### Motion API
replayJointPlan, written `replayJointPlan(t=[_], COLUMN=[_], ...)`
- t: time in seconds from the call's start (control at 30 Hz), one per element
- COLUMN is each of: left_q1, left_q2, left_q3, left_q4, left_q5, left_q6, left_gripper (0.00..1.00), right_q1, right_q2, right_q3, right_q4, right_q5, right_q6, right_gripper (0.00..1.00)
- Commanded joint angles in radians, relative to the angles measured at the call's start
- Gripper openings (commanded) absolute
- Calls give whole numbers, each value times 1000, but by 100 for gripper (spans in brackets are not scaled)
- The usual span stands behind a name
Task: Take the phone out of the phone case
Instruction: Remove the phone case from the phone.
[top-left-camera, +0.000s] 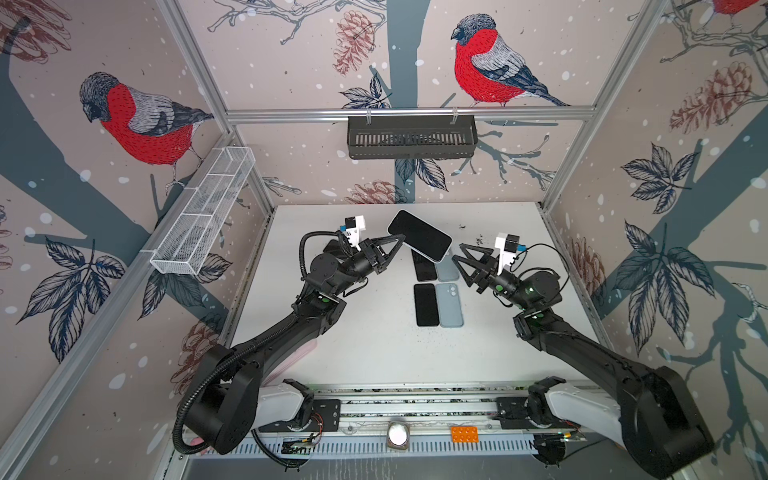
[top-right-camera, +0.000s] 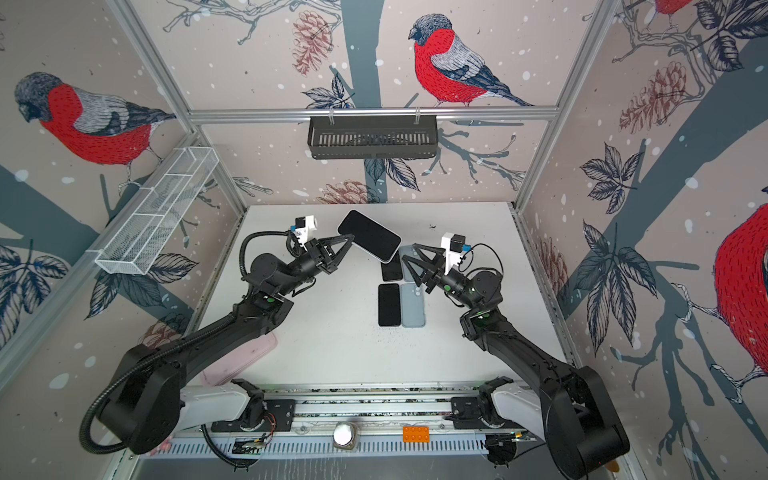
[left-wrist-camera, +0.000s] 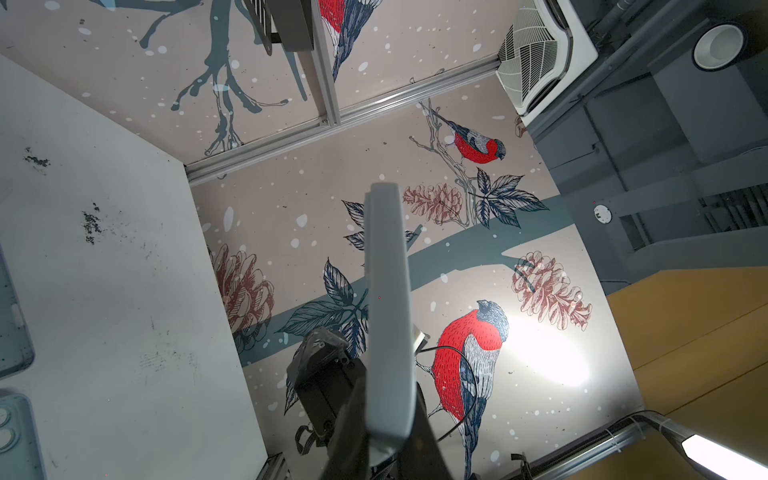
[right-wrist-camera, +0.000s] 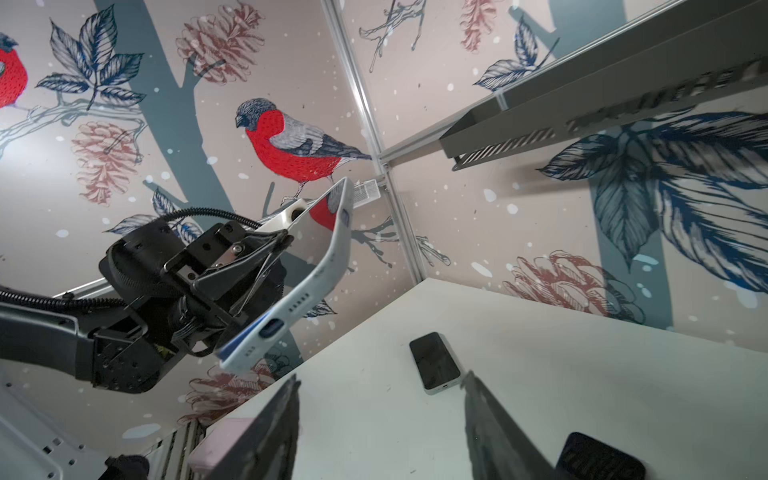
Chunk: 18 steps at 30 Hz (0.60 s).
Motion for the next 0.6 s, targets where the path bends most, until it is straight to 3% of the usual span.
replayJointPlan(t=[0.0, 0.07, 0.23, 0.57], left_q1=[2, 2, 2, 3], left_q2=[1, 7, 8, 15], left_q3=[10, 7, 2, 4], left_q4=[94, 109, 112, 131], left_q5=[16, 21, 27, 36], left_q6=[-14, -16, 1, -1], left_gripper=[0, 0, 0, 0], right_q1=[-34, -57, -66, -12], right_q2=[-14, 14, 88, 150], right_q3=[37, 101, 162, 180], right_q4=[-23, -60, 123, 199], right_q5=[-24, -79, -188, -219], right_q6=[119, 207, 456, 524], right_gripper=[69, 70, 73, 64])
